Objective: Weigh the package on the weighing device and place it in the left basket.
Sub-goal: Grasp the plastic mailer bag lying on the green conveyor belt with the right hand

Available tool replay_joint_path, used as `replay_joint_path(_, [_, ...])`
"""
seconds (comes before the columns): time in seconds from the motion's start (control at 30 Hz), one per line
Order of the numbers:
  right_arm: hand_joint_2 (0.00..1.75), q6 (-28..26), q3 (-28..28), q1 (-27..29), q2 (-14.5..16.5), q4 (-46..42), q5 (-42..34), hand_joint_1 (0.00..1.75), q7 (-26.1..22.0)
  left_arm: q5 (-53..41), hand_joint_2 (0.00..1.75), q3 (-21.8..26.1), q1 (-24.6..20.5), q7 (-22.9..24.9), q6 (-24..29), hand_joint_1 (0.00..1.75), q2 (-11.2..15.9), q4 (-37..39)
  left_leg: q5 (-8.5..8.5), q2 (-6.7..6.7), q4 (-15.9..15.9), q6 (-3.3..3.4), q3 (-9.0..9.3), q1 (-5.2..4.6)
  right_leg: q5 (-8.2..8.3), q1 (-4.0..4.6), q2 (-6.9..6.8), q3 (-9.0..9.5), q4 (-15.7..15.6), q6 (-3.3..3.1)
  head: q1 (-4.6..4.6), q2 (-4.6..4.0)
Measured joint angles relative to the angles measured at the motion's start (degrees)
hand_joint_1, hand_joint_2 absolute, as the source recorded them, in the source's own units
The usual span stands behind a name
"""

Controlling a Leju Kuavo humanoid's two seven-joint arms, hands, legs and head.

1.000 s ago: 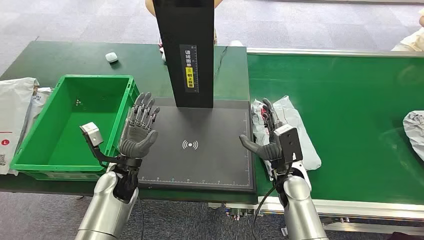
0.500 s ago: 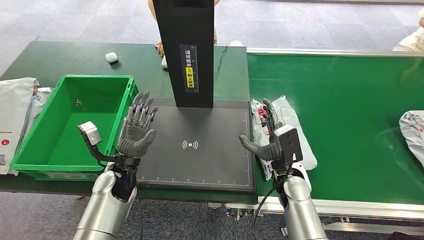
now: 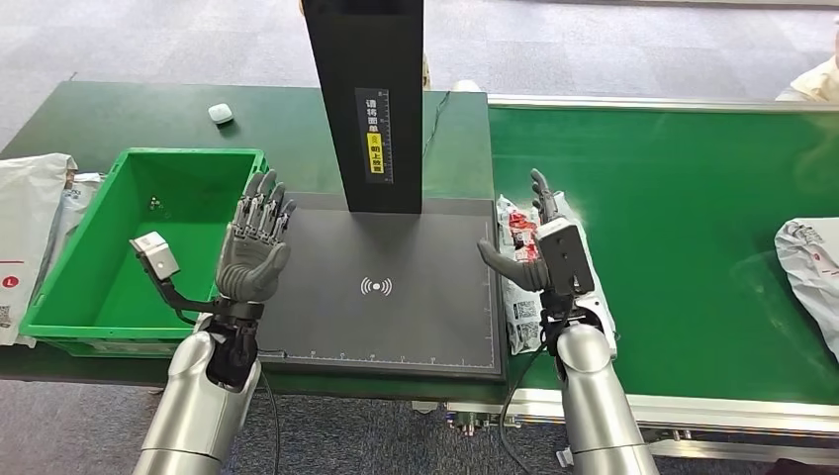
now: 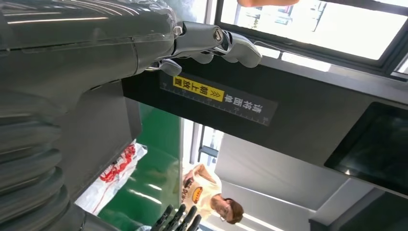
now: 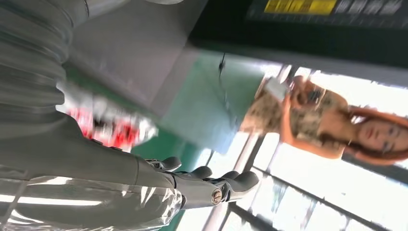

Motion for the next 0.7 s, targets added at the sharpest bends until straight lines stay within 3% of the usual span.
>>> replay_joint_path(0.13, [1.75,-14.7,-0.3,-8.6,-2.2,2.8,19.2,0.0,6.3,1.8,1.75,1.1,-1.0,0.3,-0.7,0.0,0.1,-0.8,0.05,0.0,0.0,0.04,0.01,0.0,0.05,-0.02,0.0,0.01,0.0,0.03,0.01,0.0])
replay_joint_path(0.3, [1.75,-22.8,-1.3,-15.3,-5.9,8.6,34.5,0.0,11.0,1.3,1.75,1.1,-0.3,-0.3,-0.4,0.0,0.3,-0.9,0.05,0.0,0.0,0.05,0.0,-0.02,0.06,-0.06,0.0,0.01,0.0,0.05,0.0,0.0])
replay_joint_path(0.43, [1.75,-21.9,-1.9,-20.8,-9.2,16.0,39.5,0.0,13.5,1.3,1.75,1.1,0.6,-0.4,-0.3,0.0,0.7,-1.4,0.04,-0.01,0.1,0.05,0.0,-0.04,0.06,-0.06,-0.01,0.01,0.0,0.05,-0.01,0.0])
replay_joint_path(0.7, [1.75,-8.7,-2.3,-24.1,-12.5,29.5,40.4,0.0,22.5,0.9,1.75,1.0,1.9,-0.3,0.2,0.0,1.2,-1.6,0.04,-0.05,0.0,0.05,-0.01,-0.03,0.05,-0.03,-0.05,0.0,0.0,0.04,-0.01,0.0])
